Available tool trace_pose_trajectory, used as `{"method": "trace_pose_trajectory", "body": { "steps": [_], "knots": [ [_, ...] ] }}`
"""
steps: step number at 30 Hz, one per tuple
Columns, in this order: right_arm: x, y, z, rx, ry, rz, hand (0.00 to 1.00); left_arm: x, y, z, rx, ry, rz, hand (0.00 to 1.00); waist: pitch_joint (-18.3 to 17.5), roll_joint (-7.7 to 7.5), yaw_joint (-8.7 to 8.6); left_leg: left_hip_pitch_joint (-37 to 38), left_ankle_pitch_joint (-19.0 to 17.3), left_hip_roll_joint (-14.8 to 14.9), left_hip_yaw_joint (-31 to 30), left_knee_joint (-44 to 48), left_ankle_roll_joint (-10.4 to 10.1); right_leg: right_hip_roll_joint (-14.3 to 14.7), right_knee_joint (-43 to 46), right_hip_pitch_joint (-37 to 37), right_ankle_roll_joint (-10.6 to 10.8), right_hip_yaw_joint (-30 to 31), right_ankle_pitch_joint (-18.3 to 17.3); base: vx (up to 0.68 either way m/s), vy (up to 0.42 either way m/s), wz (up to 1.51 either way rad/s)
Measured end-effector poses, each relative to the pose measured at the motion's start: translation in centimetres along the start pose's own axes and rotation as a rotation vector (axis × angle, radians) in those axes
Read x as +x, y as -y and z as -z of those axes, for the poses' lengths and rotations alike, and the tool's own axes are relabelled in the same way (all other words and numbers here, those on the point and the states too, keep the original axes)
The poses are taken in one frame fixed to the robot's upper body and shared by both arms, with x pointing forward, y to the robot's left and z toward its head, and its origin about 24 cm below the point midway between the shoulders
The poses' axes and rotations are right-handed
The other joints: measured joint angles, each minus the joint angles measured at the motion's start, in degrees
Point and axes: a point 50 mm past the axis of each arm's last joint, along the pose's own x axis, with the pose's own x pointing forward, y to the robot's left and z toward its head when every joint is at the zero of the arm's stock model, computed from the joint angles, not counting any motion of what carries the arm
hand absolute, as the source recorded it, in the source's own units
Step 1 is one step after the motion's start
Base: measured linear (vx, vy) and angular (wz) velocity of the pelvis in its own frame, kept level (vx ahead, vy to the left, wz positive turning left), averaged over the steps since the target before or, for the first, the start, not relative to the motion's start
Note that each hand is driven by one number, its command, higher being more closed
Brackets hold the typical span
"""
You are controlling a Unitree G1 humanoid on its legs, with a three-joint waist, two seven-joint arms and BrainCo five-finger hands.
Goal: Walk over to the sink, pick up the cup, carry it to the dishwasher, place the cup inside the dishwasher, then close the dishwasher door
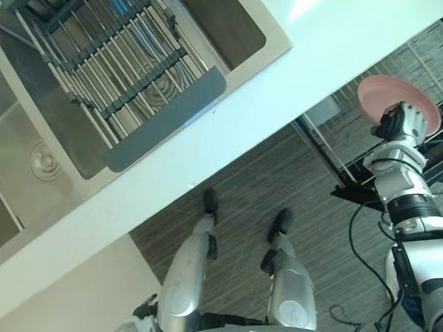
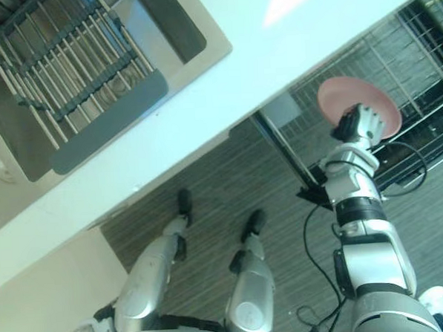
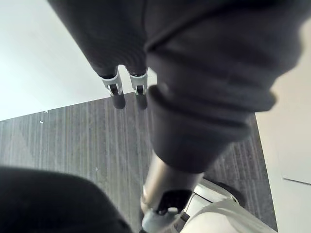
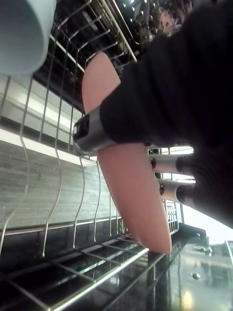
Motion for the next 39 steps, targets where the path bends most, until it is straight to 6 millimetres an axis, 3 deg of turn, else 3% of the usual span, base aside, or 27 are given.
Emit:
{"method": "trace_pose_trajectory", "body": {
  "steps": [1, 3, 16, 22, 29, 32, 35, 37, 38, 39],
  "knots": [
    [0.2, 0.3, 0.3, -0.011, -0.016, 0.007, 0.0, 0.1, 0.3, 0.0, -0.003, -0.003, 0.009, 0.0, 0.0, 0.82, -0.16, -0.31, 0.0, -0.07, 0.01, 0.05, 0.01, -0.14, 0.26, -0.6, 0.0, 0.15, 0.01, 0.02, 0.017, -0.08],
    [0.3, 0.5, 1.0, -0.034, -0.044, 0.011, 0.0, 0.3, 0.8, 0.1, 0.011, -0.016, 0.026, 0.0, -0.13, 2.06, -0.34, -0.83, -0.02, -0.13, 0.01, 0.2, 0.01, -0.28, 0.69, -1.45, 0.0, 0.46, 0.0, 0.02, 0.012, -0.12],
    [0.3, 0.5, 0.8, -0.006, -0.052, -0.016, 0.0, 0.6, 1.5, 0.1, 0.033, -0.06, 0.056, 0.0, -1.59, 4.27, -0.69, -1.42, 0.01, -0.91, -1.68, 0.3, -0.51, -1.56, 5.01, -4.64, -0.41, 1.98, -1.45, 0.01, 0.001, -0.03],
    [0.1, 2.0, -2.1, 0.096, 0.085, 0.048, 0.0, 0.6, 1.4, 0.2, 0.035, -0.071, 0.049, 0.0, -1.65, 4.36, -1.82, 0.33, 0.07, -0.95, -0.89, -0.3, -0.47, -1.78, 5.65, -4.1, -0.26, 3.3, -1.58, 0.01, -0.01, -0.07],
    [-1.0, 5.6, -4.5, 0.275, 0.229, 0.206, 0.0, 0.4, 0.9, 1.0, 0.023, -0.098, 0.013, 0.0, -1.58, 4.24, -4.94, 6.87, 0.19, -0.99, -0.05, -3.07, -0.58, -1.78, 6.14, 0.3, -0.18, 4.34, -2.99, 0.05, -0.036, -0.11],
    [-1.4, 8.0, -3.2, 0.386, 0.212, 0.331, 0.0, 0.1, 0.4, 1.3, 0.01, -0.092, -0.008, 0.0, -1.35, 3.75, -6.48, 10.4, 0.2, -0.91, 0.03, -4.35, -0.7, -1.54, 5.74, 3.41, 0.2, 4.42, -3.42, 0.08, -0.044, -0.07],
    [-2.1, 9.5, 0.2, 0.503, 0.105, 0.43, 0.0, -0.5, -0.2, 1.3, -0.032, -0.057, -0.015, 0.0, -1.5, 2.11, -8.0, 13.73, 0.34, -0.63, 0.07, -5.38, -0.5, -1.05, 5.28, 6.66, 0.67, 4.41, -3.63, 0.1, -0.047, -0.07],
    [-3.0, 8.8, 3.8, 0.681, -0.053, 0.425, 0.0, -0.8, -1.1, 1.3, -0.068, -0.041, -0.038, 0.0, -2.63, -0.56, -9.09, 16.14, -0.09, -0.01, 0.3, -5.83, -0.99, -0.34, 4.31, 9.01, 0.72, 4.5, -3.82, 0.09, -0.055, -0.15],
    [-3.3, 8.6, 4.9, 0.732, -0.101, 0.423, 1.0, -0.9, -1.4, 1.4, -0.083, -0.039, -0.047, 0.0, -3.04, -1.28, -9.3, 16.72, -0.14, 0.15, 0.35, -6.12, -1.07, -0.11, 4.06, 9.52, 0.69, 4.49, -3.9, 0.07, -0.057, -0.14],
    [-4.1, 8.2, 7.1, 0.82, -0.192, 0.435, 1.0, -1.2, -2.0, 1.8, -0.104, -0.043, -0.063, 0.0, -3.89, -2.57, -9.71, 17.55, -0.5, 0.5, 0.48, -6.24, -1.55, 0.29, 3.76, 10.18, 0.57, 4.51, -4.09, 0.06, -0.053, -0.1]
  ]
}}
